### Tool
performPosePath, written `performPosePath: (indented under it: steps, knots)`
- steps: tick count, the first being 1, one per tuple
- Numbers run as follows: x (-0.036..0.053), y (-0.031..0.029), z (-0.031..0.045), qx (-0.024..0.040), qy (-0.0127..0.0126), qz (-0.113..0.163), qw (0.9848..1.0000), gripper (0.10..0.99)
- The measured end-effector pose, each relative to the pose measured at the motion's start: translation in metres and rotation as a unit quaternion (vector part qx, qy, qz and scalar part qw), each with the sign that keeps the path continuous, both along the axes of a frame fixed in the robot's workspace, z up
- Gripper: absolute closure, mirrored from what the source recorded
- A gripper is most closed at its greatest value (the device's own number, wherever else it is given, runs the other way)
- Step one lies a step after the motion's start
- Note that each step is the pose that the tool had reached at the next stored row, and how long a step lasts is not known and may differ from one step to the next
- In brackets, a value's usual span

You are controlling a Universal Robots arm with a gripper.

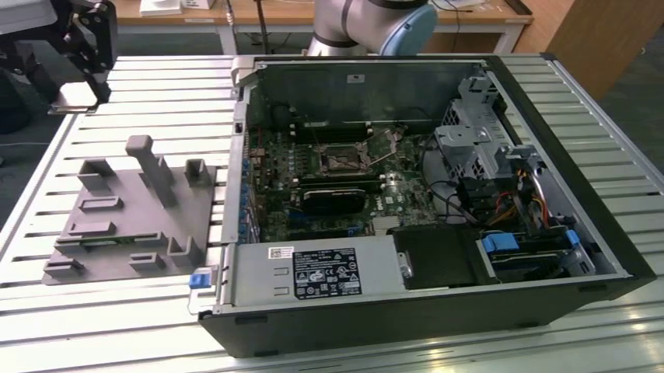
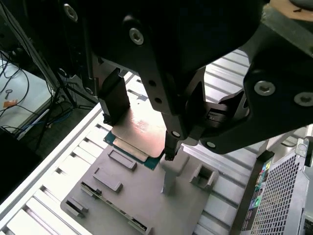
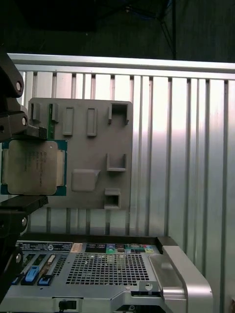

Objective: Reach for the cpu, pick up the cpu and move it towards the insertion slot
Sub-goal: 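Pick up the cpu and move it towards the insertion slot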

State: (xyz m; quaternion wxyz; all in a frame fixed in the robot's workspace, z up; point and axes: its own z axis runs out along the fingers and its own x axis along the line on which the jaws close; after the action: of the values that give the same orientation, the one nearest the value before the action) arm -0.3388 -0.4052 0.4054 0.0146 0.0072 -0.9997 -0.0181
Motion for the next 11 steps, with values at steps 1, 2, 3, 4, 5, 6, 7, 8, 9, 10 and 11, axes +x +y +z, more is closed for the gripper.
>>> performPosePath:
  steps: [1, 2, 3, 4, 5, 6, 7, 8, 9, 10, 11]
  knots:
    - [0.0025, 0.0000, 0.0000, 0.0000, 0.0004, 0.000, 1.0000, 0.545]
    - [0.0049, 0.0000, -0.0001, 0.0000, 0.0009, 0.000, 1.0000, 0.545]
    - [0.0073, 0.0000, 0.0000, 0.0000, 0.0014, 0.000, 1.0000, 0.545]
    - [0.0098, 0.0000, 0.0000, 0.0000, 0.0019, 0.000, 1.0000, 0.545]
    - [0.0125, 0.0000, 0.0000, 0.0000, 0.0024, 0.000, 1.0000, 0.545]
    - [0.0149, 0.0000, 0.0000, 0.0000, 0.0029, 0.000, 1.0000, 0.545]
    - [0.0174, 0.0000, 0.0000, 0.0000, 0.0034, 0.000, 1.0000, 0.545]
    - [0.0199, 0.0000, 0.0000, 0.0000, 0.0038, 0.000, 1.0000, 0.545]
    - [0.0224, 0.0000, 0.0000, 0.0000, 0.0043, 0.000, 1.0000, 0.545]
    - [0.0248, 0.0000, 0.0000, 0.0000, 0.0048, 0.000, 1.0000, 0.545]
    - [0.0274, 0.0000, -0.0001, 0.0000, 0.0052, 0.000, 1.0000, 0.545]
